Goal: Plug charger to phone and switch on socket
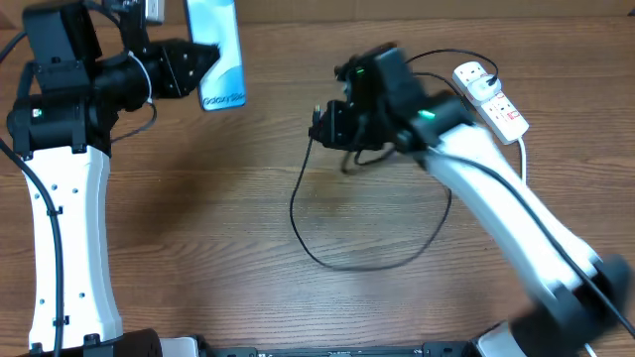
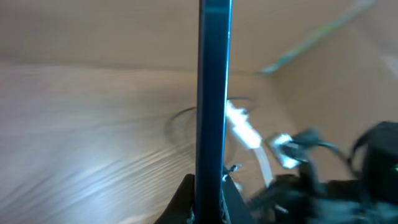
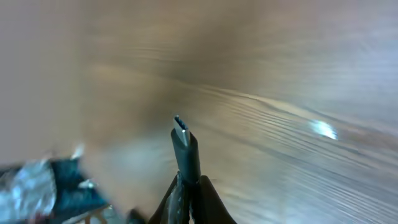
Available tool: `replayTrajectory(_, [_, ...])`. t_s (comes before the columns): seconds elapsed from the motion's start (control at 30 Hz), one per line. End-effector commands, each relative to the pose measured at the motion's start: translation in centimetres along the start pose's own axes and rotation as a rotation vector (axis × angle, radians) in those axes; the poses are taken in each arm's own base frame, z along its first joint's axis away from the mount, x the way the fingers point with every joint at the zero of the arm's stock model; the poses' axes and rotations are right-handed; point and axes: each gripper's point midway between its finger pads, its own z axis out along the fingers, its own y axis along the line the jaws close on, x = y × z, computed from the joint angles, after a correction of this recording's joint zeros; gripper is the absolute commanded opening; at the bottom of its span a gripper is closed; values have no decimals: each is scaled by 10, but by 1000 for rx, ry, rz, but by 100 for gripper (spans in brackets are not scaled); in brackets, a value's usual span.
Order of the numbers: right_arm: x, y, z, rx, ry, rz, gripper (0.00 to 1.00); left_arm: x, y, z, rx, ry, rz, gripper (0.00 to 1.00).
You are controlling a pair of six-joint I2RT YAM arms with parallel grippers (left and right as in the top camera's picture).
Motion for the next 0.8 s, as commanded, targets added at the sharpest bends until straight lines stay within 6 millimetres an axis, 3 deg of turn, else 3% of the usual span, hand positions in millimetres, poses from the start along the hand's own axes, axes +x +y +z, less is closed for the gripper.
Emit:
replayTrajectory(0.0, [14,60,-51,-158,-41,-202,4,-6,-62,-14,336,15,23,4])
replayTrajectory(0.17, [30,91,-75,-216,-70,-274,4,-13,-89,-25,486,21,36,4])
replayTrajectory(0.37, [46,115,-72,-285,-38,-316,4,-11,-105,-35,583,43,67,4])
replayTrajectory(0.6, [43,136,-76,-360,-60,-321,4,-7,-112,-40,635,71,62,4])
replayTrajectory(0.77, [45,137,-73,-365,-49,-303,4,-6,-115,-43,659,82,61,4])
